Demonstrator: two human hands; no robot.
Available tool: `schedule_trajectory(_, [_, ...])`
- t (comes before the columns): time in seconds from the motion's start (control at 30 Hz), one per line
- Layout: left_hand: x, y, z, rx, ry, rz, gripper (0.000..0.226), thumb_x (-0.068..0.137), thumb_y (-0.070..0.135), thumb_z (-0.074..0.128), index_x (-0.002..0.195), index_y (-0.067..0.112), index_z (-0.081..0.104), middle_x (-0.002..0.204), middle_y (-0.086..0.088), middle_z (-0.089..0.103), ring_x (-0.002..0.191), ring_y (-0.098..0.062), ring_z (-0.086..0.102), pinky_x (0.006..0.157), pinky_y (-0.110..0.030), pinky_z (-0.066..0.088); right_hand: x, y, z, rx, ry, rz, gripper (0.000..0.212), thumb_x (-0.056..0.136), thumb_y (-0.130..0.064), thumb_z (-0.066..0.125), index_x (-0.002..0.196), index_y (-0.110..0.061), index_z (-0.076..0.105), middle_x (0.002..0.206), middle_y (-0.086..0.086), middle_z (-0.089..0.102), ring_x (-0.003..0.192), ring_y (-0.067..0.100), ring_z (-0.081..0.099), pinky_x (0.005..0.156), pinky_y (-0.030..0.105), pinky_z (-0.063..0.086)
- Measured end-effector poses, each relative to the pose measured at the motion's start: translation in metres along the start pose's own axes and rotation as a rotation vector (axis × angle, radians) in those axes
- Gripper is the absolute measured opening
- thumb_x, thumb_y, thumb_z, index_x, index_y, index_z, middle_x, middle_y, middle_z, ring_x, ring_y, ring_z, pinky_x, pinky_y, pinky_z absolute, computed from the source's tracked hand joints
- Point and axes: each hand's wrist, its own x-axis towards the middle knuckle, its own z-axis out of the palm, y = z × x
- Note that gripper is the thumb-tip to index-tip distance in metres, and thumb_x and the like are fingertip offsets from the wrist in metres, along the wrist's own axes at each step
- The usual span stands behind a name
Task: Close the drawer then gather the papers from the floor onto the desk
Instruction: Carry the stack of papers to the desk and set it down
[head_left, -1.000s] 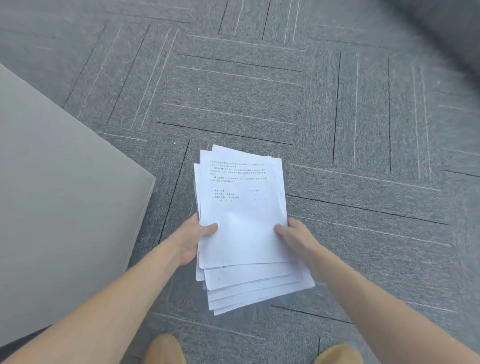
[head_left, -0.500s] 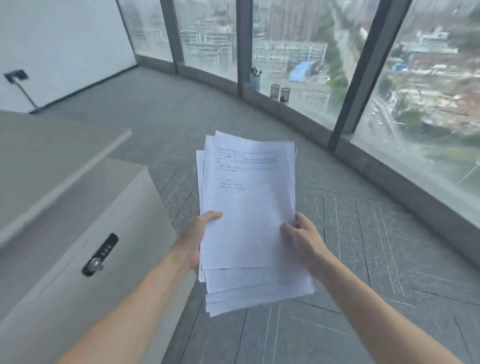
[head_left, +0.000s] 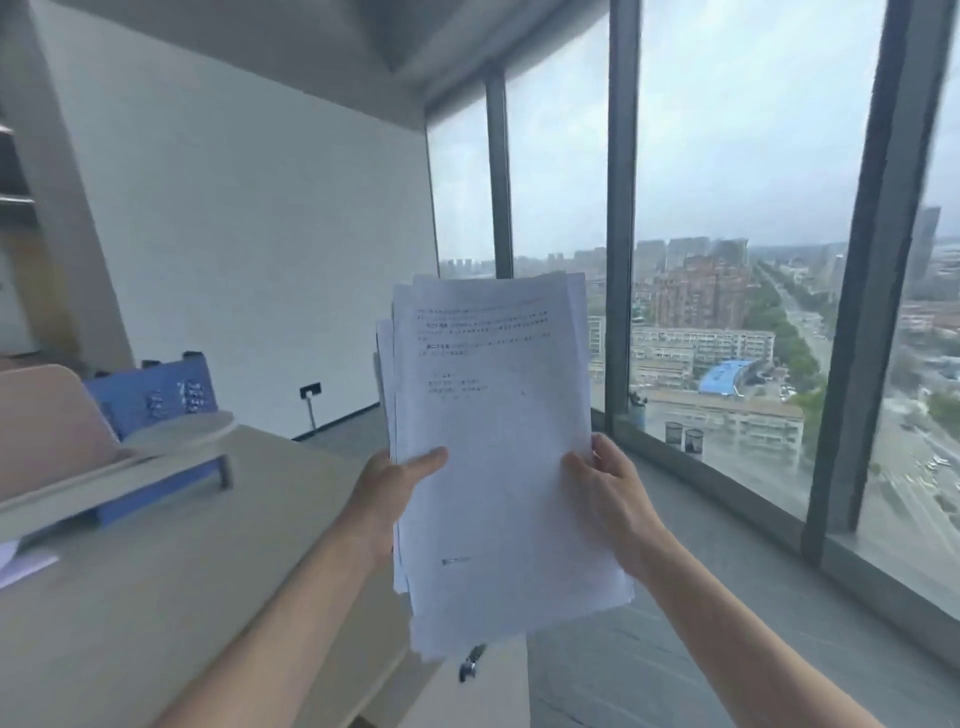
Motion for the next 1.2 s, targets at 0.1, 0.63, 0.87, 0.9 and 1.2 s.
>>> schedule_trajectory(0.1, [-0.043, 0.052, -0.057, 0.032, 0.102, 0.106, 0.015, 0.084, 0.017, 0.074, 0.098, 0.014, 0.075, 0.097, -0.009, 0.079, 0.086, -0.027, 0.075, 0.078, -0.039, 0.059, -0.021, -0.044, 0.061, 0.033, -0.116, -0.065, 0.003, 0.085, -0.010, 0.051, 0.085, -0.007, 0.052, 0.075, 0.007, 0.055, 0.067, 0.022, 0.054, 0.063, 0.038, 0.045])
schedule_trajectory(0.63, [-0.275, 0.186, -0.294, 0.199, 0.706, 0.405, 0.016, 0.081, 0.033, 0.076, 0.094, 0.026, 0.072, 0.099, 0.004, 0.077, 0.094, -0.022, 0.073, 0.091, -0.045, 0.056, -0.144, -0.177, 0.357, 0.073, -0.556, -0.284, 0.028, 0.079, -0.022, 0.046, 0.104, -0.007, 0.048, 0.089, 0.005, 0.051, 0.078, 0.019, 0.046, 0.070, 0.036, 0.034])
schedule_trajectory(0.87, [-0.316, 0.158, -0.345, 0.182, 0.850, 0.414, 0.005, 0.089, 0.024, 0.069, 0.090, 0.029, 0.070, 0.092, 0.008, 0.076, 0.088, -0.016, 0.072, 0.081, -0.035, 0.057, -0.180, -0.152, 0.436, 0.129, -0.674, -0.253, 0.022, 0.089, -0.027, 0.051, 0.098, -0.007, 0.046, 0.092, 0.008, 0.055, 0.076, 0.022, 0.047, 0.067, 0.033, 0.037])
schedule_trajectory(0.9, [-0.319, 0.151, -0.354, 0.171, 0.870, 0.403, 0.003, 0.089, 0.025, 0.069, 0.090, 0.028, 0.071, 0.095, 0.005, 0.076, 0.088, -0.017, 0.073, 0.080, -0.035, 0.058, -0.181, -0.143, 0.446, 0.134, -0.690, -0.257, 0.026, 0.085, -0.029, 0.051, 0.098, -0.007, 0.045, 0.092, 0.006, 0.054, 0.077, 0.021, 0.046, 0.068, 0.034, 0.037])
schedule_trajectory(1.2, [-0.325, 0.074, -0.422, 0.154, 0.987, 0.290, 0.009, 0.089, 0.027, 0.068, 0.097, 0.026, 0.071, 0.097, 0.007, 0.076, 0.087, -0.010, 0.072, 0.072, -0.027, 0.056, -0.195, -0.050, 0.520, 0.153, -0.809, -0.177, 0.019, 0.087, -0.023, 0.051, 0.103, -0.013, 0.051, 0.092, 0.009, 0.058, 0.084, 0.017, 0.051, 0.074, 0.037, 0.041])
